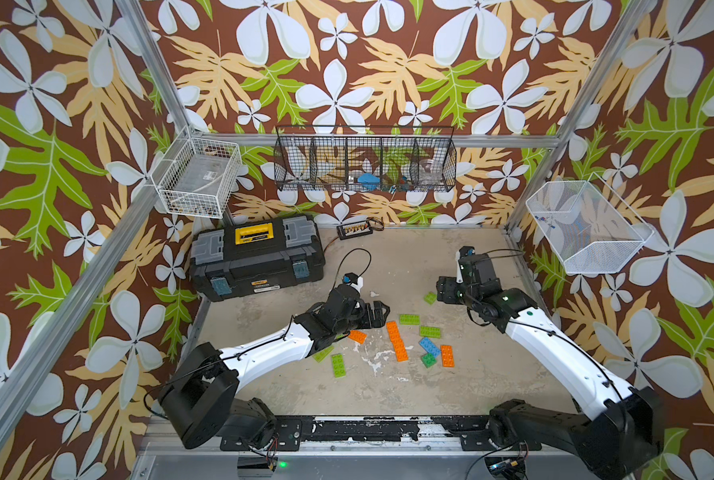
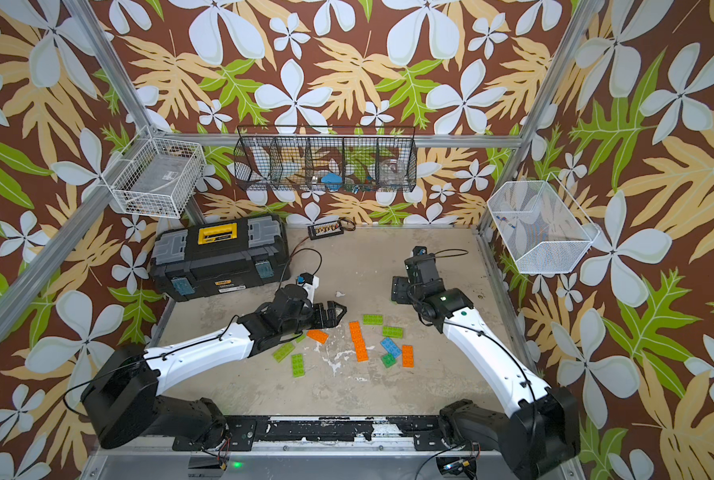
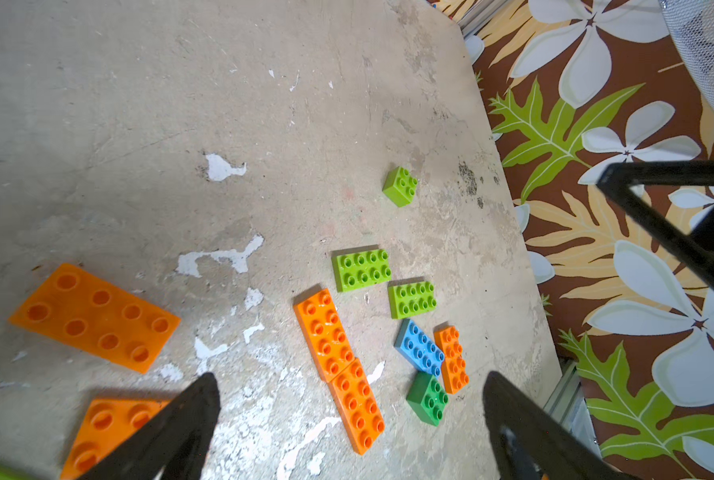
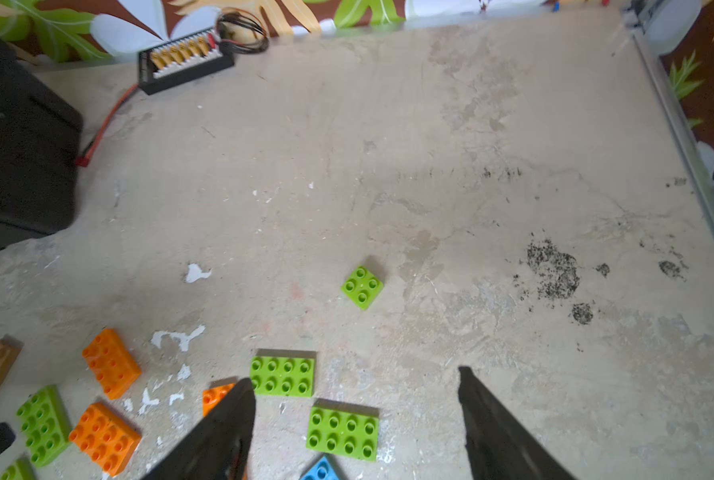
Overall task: Assemble a small pinwheel with lego
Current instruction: Pick up the lego brick from the center of the board.
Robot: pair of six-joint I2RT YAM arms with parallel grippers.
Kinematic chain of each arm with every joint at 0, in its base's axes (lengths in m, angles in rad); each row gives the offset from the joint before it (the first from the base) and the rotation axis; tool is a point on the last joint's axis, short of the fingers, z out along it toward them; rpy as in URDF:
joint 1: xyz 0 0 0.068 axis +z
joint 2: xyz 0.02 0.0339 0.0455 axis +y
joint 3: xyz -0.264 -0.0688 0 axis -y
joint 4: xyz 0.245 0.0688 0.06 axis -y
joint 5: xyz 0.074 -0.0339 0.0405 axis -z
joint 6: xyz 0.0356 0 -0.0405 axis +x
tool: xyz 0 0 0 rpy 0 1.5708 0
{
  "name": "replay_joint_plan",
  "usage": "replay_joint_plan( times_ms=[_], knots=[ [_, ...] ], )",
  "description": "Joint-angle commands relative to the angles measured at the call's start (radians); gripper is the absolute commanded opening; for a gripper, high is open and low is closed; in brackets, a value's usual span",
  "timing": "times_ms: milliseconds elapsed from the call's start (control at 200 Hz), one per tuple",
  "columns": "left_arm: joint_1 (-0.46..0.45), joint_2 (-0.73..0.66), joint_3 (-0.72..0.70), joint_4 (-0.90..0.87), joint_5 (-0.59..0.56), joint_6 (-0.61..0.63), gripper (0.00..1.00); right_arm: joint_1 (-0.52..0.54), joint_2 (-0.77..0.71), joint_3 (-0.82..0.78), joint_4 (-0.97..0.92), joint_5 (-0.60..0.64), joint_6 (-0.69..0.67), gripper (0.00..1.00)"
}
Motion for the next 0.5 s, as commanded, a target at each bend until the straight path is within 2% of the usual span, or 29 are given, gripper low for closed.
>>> replay_joint_plan(
  times_ms=[0,90,215,320,495],
  knots=[
    [-0.001,0.043,0.036,0.027,0.023,0.013,0.99,-0.028,0.086,0.036,-0.059,-0.122,0.000,0.70],
    [-0.001,0.069,0.052,0.030,0.035,0.008,0.98,-0.029,0.167,0.073,-0.093,-0.137,-0.018,0.65],
    [-0.001,0.068,0.039,0.046,0.037,0.001,0.94,-0.020,0.240,0.094,-0.116,-0.206,-0.051,0.64],
    [0.002,0.056,0.016,0.051,0.034,0.001,0.89,-0.003,0.281,0.109,-0.141,-0.181,-0.071,0.60],
    [0.002,0.040,-0.019,0.065,0.044,-0.007,0.88,0.042,0.292,0.083,-0.188,-0.166,-0.089,0.58]
  ],
)
